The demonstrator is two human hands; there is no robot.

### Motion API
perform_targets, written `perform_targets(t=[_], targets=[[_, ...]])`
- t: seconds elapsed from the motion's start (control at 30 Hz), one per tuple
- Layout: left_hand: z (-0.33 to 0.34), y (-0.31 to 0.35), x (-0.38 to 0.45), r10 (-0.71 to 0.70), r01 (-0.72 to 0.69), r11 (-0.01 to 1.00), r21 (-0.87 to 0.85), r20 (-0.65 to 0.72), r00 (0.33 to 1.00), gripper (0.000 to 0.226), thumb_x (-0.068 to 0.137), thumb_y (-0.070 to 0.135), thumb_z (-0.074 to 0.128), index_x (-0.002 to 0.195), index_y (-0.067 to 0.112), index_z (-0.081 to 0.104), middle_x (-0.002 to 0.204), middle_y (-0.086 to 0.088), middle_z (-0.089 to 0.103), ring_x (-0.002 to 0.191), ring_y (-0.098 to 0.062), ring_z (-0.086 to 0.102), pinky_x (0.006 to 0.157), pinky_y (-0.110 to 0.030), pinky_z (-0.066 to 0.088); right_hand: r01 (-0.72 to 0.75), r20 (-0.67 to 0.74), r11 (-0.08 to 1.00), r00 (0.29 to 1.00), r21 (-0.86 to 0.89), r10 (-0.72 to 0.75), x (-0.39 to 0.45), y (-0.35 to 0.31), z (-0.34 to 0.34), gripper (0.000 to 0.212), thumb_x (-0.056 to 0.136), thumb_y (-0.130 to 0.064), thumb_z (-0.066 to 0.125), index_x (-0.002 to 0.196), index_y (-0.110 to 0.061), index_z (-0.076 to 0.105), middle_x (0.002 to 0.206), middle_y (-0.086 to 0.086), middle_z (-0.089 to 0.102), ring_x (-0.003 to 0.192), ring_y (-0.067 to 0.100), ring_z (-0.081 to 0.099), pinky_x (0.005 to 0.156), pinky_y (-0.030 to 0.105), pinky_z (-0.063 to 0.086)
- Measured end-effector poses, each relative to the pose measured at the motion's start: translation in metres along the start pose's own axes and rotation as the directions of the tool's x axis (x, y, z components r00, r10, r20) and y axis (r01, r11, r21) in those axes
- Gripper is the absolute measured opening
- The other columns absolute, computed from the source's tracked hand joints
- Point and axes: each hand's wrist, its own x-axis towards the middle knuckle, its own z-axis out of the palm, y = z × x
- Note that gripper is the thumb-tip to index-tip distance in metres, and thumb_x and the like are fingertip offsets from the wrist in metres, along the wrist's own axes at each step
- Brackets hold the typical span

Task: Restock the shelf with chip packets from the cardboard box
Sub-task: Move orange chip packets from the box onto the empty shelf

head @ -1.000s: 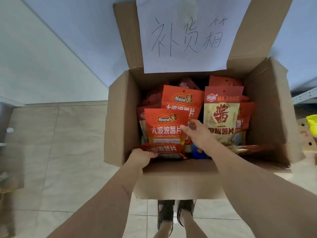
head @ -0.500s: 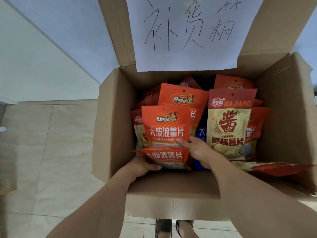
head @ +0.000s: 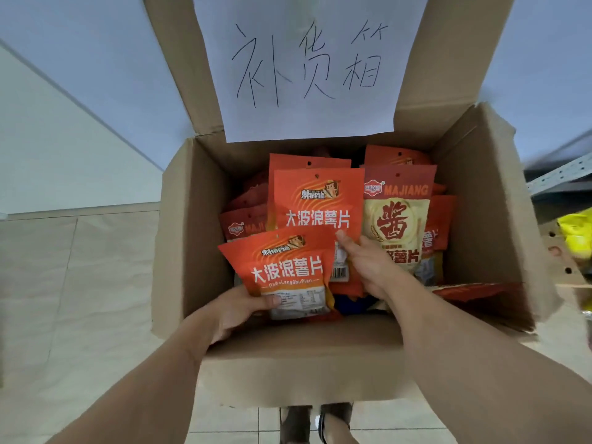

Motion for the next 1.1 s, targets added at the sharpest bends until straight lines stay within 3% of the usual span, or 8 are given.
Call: perform_targets(t=[0.1,0.27,0.4,0.5,0.67,0.77,0.87,1.1], targets=[[0.006,0.016,-0.033,0.06,-0.061,0.997,-0.049,-0.021,0.998,0.048,0.08,0.023,0.079,0.127,0.021,0.067,0.123,0.005,0.074,0.12,-0.019,0.065,0.116,-0.045,0.038,0.069,-0.069,0.997,0.995,0.046,-0.066,-0.032,-0.02,-0.001,0.041,0.094,-0.05,0.061,0.128,-0.026,0.06,0.11,0.0,0.076,0.107,0.024,0.07,0.096,0.053,0.052],[0.027,0.047,-0.104,0.107,-0.096,0.988,-0.122,0.082,0.991,0.047,0.087,0.028,0.077,0.131,0.019,0.064,0.127,-0.01,0.071,0.117,-0.033,0.068,0.108,-0.058,0.046,0.215,-0.221,0.971,0.957,0.105,-0.188,-0.119,-0.052,-0.013,0.04,0.094,-0.046,0.063,0.127,-0.023,0.06,0.109,0.004,0.076,0.097,0.027,0.075,0.088,0.054,0.058],[0.063,0.054,-0.17,0.194,-0.179,0.978,-0.107,0.162,0.967,0.042,0.09,0.021,0.073,0.13,0.013,0.064,0.125,-0.013,0.071,0.115,-0.037,0.068,0.106,-0.06,0.047,0.369,-0.327,0.917,0.894,0.151,-0.306,-0.219,-0.051,-0.03,0.027,0.097,-0.041,0.063,0.113,-0.02,0.065,0.109,0.009,0.076,0.094,0.029,0.075,0.084,0.05,0.06],[0.086,0.045,-0.225,0.257,-0.246,0.966,-0.073,0.232,0.938,0.042,0.09,0.018,0.073,0.131,0.014,0.064,0.127,-0.015,0.07,0.117,-0.04,0.067,0.106,-0.063,0.045,0.445,-0.402,0.886,0.84,0.128,-0.364,-0.309,-0.029,-0.036,0.027,0.096,-0.042,0.063,0.117,-0.024,0.063,0.112,0.009,0.075,0.095,0.028,0.075,0.084,0.05,0.059],[0.13,0.013,-0.319,0.342,-0.385,0.922,0.041,0.379,0.86,0.032,0.095,0.015,0.066,0.127,0.014,0.066,0.125,-0.012,0.072,0.118,-0.037,0.066,0.104,-0.06,0.048,0.489,-0.64,0.871,0.684,0.046,-0.35,-0.463,0.046,-0.039,0.05,0.08,-0.065,0.07,0.117,-0.031,0.067,0.104,-0.001,0.077,0.093,0.029,0.075,0.088,0.055,0.057],[0.17,-0.015,-0.38,0.303,-0.357,0.934,0.017,0.495,0.814,0.032,0.098,0.008,0.059,0.129,0.009,0.063,0.127,-0.017,0.07,0.116,-0.038,0.067,0.102,-0.06,0.049,0.517,-0.748,0.853,0.592,0.068,-0.3,-0.551,0.099,-0.033,0.048,0.084,-0.059,0.069,0.12,-0.028,0.066,0.103,0.0,0.077,0.092,0.028,0.075,0.087,0.054,0.058],[0.211,-0.034,-0.431,0.27,-0.395,0.916,0.065,0.629,0.729,0.038,0.095,0.014,0.061,0.133,0.011,0.061,0.13,-0.016,0.068,0.119,-0.036,0.066,0.103,-0.058,0.048,0.554,-0.821,0.828,0.509,0.084,-0.257,-0.628,0.143,-0.033,0.025,0.095,-0.046,0.064,0.109,-0.025,0.067,0.098,0.0,0.077,0.086,0.025,0.076,0.081,0.047,0.06],[0.334,-0.061,-0.491,0.173,-0.488,0.857,0.167,0.799,0.576,0.04,0.092,0.019,0.07,0.131,0.013,0.065,0.134,-0.016,0.066,0.125,-0.038,0.062,0.111,-0.059,0.04,0.625,-0.944,0.777,0.294,0.074,-0.147,-0.774,0.22,-0.079,0.024,0.092,-0.053,0.063,0.101,-0.031,0.064,0.098,0.0,0.076,0.089,0.028,0.074,0.09,0.053,0.056]])
